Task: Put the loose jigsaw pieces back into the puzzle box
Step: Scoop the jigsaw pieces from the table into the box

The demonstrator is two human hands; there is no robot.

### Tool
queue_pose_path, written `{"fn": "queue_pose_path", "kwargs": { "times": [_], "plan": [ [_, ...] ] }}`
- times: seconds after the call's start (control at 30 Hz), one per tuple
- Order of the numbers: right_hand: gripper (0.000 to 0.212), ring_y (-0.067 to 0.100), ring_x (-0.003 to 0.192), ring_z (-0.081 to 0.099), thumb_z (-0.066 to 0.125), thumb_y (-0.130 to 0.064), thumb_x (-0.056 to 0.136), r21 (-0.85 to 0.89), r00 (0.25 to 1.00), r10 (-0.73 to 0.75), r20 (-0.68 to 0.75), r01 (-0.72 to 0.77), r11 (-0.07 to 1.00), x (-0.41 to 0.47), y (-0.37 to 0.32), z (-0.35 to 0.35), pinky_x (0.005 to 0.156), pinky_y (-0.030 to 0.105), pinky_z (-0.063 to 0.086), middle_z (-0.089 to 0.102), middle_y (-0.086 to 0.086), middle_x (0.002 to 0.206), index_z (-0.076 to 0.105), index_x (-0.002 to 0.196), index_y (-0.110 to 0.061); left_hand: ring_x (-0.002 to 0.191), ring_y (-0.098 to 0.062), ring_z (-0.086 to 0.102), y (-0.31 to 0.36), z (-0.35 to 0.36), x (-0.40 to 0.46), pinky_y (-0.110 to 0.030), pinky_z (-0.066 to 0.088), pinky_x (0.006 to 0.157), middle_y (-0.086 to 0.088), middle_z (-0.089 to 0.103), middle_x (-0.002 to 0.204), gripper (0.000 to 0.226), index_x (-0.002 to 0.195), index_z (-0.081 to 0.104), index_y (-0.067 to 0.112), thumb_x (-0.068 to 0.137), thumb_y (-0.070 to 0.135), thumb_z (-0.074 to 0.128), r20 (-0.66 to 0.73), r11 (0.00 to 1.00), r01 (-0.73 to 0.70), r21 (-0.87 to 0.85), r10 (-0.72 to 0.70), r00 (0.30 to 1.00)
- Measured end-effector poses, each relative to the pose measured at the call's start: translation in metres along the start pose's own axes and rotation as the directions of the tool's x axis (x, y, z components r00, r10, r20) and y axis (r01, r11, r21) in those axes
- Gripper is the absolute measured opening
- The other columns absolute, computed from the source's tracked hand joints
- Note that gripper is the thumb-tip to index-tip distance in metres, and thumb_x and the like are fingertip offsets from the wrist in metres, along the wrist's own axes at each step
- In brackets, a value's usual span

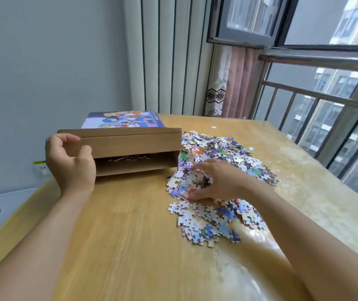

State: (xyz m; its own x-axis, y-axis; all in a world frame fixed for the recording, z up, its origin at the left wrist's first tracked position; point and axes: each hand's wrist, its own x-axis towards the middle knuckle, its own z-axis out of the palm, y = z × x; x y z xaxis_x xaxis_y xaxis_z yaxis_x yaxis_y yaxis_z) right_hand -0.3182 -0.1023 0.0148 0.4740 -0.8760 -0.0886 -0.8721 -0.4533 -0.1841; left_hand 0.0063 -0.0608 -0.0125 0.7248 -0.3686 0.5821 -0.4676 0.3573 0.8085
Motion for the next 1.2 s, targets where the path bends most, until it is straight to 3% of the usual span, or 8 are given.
{"fn": "queue_pose_path", "kwargs": {
  "times": [0.23,0.4,0.53,0.73,0.87,1.0,1.13,1.2],
  "plan": [
    [0.057,0.021,0.114,0.057,0.068,-0.053,0.088,-0.015,0.990,-0.017,-0.140,0.015,1.000,-0.007,0.003,-0.003,0.091,0.040,0.052,0.057,-0.001,0.130,0.054,0.138,-0.028,0.087,0.008,0.049,0.004,0.003,-0.003,-0.010,0.036,0.081,0.017,0.050,0.091,0.034,0.081,0.047,0.037,0.074,0.007,0.060,0.027,0.999,-0.047,-0.008,0.047,0.999],
    [0.096,0.027,0.134,0.045,0.077,-0.061,0.077,0.040,0.993,0.078,-0.093,-0.075,0.996,-0.006,0.001,-0.004,0.110,0.043,0.042,0.043,0.004,0.151,0.034,0.155,-0.023,0.088,0.007,0.049,0.005,0.004,-0.004,-0.012,0.037,0.081,0.013,0.051,0.094,0.037,0.081,0.047,0.038,0.074,0.005,0.060,0.034,0.998,-0.066,-0.011,0.066,0.997],
    [0.085,0.024,0.117,0.055,0.087,-0.051,0.070,0.216,0.981,0.183,-0.065,-0.165,0.962,-0.002,0.003,-0.007,0.094,0.034,0.049,0.057,0.004,0.136,0.053,0.140,-0.019,0.088,0.006,0.049,0.005,0.004,-0.004,-0.015,0.039,0.083,0.017,0.050,0.092,0.036,0.081,0.047,0.038,0.073,0.005,0.060,0.034,0.997,-0.071,-0.011,0.071,0.997],
    [0.040,0.020,0.091,0.063,0.088,-0.023,0.075,0.303,0.952,0.150,-0.267,-0.065,0.951,-0.004,0.010,-0.008,0.066,0.028,0.048,0.064,0.002,0.104,0.070,0.109,-0.014,0.089,0.007,0.049,0.007,0.004,-0.004,-0.013,0.038,0.083,0.017,0.049,0.092,0.038,0.081,0.047,0.038,0.073,0.004,0.060,0.035,0.995,-0.095,-0.014,0.096,0.995],
    [0.040,0.016,0.094,0.060,0.085,-0.018,0.078,0.285,0.924,0.134,-0.359,-0.028,0.958,-0.005,0.014,-0.008,0.078,0.024,0.047,0.070,0.004,0.109,0.072,0.115,-0.012,0.089,0.008,0.049,0.009,0.003,-0.005,-0.010,0.036,0.082,0.017,0.049,0.092,0.039,0.081,0.047,0.039,0.073,0.003,0.060,0.040,0.995,-0.100,-0.013,0.101,0.994],
    [0.043,0.008,0.085,0.055,0.087,-0.018,0.077,0.309,0.888,0.137,-0.438,0.005,0.951,-0.012,0.014,-0.017,0.063,0.003,0.032,0.066,-0.003,0.101,0.072,0.118,-0.012,0.091,0.007,0.049,0.013,0.003,-0.005,-0.007,0.034,0.081,0.017,0.049,0.093,0.041,0.082,0.047,0.039,0.074,0.001,0.059,0.039,0.995,-0.101,-0.015,0.101,0.994],
    [0.037,-0.001,0.081,0.057,0.088,-0.020,0.075,0.340,0.828,0.092,-0.553,0.124,0.932,-0.023,0.006,-0.024,0.072,0.021,0.044,0.068,-0.015,0.093,0.075,0.110,-0.019,0.093,0.006,0.048,0.018,0.002,-0.006,-0.005,0.033,0.079,0.016,0.047,0.095,0.032,0.090,0.054,0.026,0.072,-0.001,0.057,0.051,0.988,-0.154,-0.013,0.154,0.987],
    [0.029,-0.005,0.083,0.062,0.087,-0.017,0.077,0.310,0.756,0.036,-0.654,0.225,0.924,-0.029,-0.004,-0.026,0.075,0.019,0.050,0.068,-0.020,0.089,0.077,0.104,-0.021,0.094,0.007,0.048,0.020,0.003,-0.006,-0.011,0.038,0.073,0.016,0.046,0.096,0.034,0.098,0.057,0.018,0.071,-0.002,0.055,0.067,0.978,-0.209,-0.006,0.209,0.976]
  ]
}}
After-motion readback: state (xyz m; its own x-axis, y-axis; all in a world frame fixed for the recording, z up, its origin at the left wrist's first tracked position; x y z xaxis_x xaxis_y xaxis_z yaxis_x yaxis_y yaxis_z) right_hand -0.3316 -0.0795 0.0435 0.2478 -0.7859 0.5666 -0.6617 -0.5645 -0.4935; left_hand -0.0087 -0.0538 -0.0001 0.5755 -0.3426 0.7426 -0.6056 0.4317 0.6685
